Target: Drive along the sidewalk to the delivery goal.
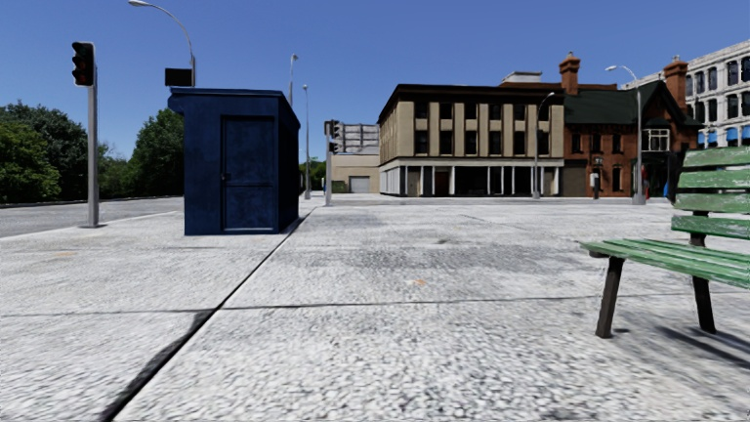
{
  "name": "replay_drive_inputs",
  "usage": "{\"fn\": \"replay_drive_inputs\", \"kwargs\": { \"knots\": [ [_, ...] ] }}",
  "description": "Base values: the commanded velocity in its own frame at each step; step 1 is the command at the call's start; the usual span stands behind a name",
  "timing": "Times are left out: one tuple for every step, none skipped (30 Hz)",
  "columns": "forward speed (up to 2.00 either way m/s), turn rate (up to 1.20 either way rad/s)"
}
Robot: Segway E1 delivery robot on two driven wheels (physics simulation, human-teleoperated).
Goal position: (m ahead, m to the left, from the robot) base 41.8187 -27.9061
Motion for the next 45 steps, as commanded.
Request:
{"fn": "replay_drive_inputs", "kwargs": {
  "knots": [
    [2.0, 0.0],
    [2.0, 0.0],
    [2.0, 0.0],
    [2.0, 0.0],
    [2.0, 0.0],
    [2.0, 0.0],
    [2.0, 0.0],
    [2.0, 0.0],
    [2.0, 0.0],
    [2.0, 0.0],
    [2.0, 0.0],
    [2.0, 0.0],
    [2.0, 0.0],
    [2.0, 0.0],
    [2.0, 0.0],
    [2.0, 0.0],
    [2.0, 0.0],
    [2.0, 0.0],
    [2.0, 0.0],
    [2.0, 0.0],
    [2.0, 0.0],
    [2.0, 0.0],
    [2.0, 0.0],
    [2.0, 0.0],
    [2.0, 0.0],
    [2.0, 0.0],
    [2.0, 0.0],
    [2.0, 0.0],
    [2.0, 0.0],
    [2.0, 0.0],
    [2.0, 0.0],
    [2.0, 0.0],
    [2.0, 0.0],
    [2.0, 0.0],
    [2.0, 0.0],
    [2.0, 0.0],
    [2.0, 0.0],
    [2.0, 0.0],
    [2.0, 0.0],
    [2.0, 0.0],
    [2.0, 0.0],
    [2.0, 0.0],
    [2.0, 0.0],
    [2.0, 0.0],
    [2.0, 0.0]
  ]
}}
